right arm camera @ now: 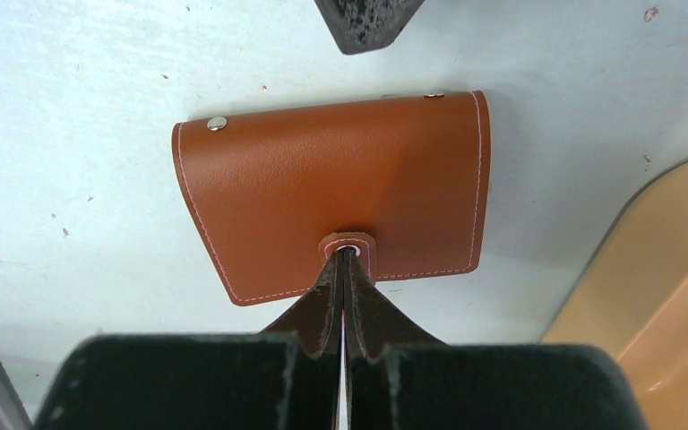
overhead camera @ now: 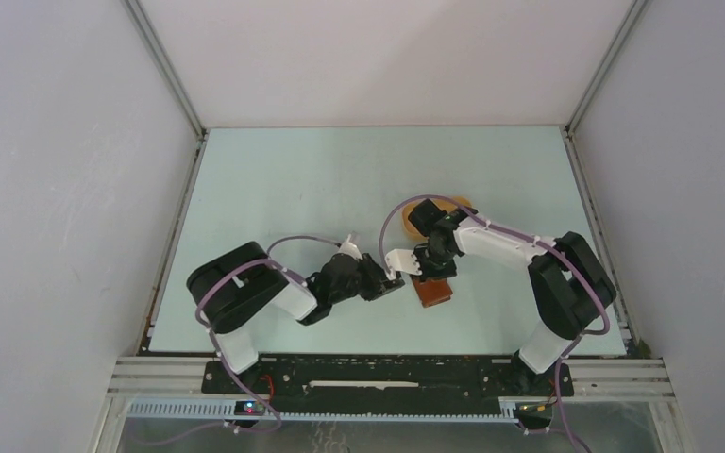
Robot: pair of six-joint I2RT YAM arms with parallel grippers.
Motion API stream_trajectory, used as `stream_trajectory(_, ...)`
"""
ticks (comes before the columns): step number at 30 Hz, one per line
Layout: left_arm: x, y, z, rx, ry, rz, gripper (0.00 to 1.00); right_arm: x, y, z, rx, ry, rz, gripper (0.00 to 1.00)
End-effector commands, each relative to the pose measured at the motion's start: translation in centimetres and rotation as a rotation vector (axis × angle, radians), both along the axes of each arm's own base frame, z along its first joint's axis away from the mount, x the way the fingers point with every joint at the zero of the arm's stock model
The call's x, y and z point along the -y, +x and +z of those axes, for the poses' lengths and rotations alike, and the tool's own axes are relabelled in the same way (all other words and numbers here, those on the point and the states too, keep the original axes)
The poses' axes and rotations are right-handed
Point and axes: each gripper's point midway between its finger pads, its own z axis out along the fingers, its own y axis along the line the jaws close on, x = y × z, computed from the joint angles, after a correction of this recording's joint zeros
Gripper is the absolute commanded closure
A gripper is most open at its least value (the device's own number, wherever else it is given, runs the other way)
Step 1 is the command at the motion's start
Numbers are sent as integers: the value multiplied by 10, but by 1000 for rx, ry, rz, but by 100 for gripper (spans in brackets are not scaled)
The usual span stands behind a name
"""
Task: Put the credit cards into the card holder
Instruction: Close the card holder at the center of the board, then reset both arms
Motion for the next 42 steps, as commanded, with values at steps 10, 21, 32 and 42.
stream_trajectory(10,-39,-2,65,363,69,-7,81,-19,-6,38,-56,172,-141,72)
stream_trajectory(21,-95,-13,182,758,301,12,62,26,-11,171,75,599,-516,52)
stream_trajectory(32,-158,-45,292,910,309,73,1,89,-24,289,339,995,-973,0)
stream_trajectory(42,-192,-65,317,907,271,132,0,85,-39,360,338,1214,-1123,0)
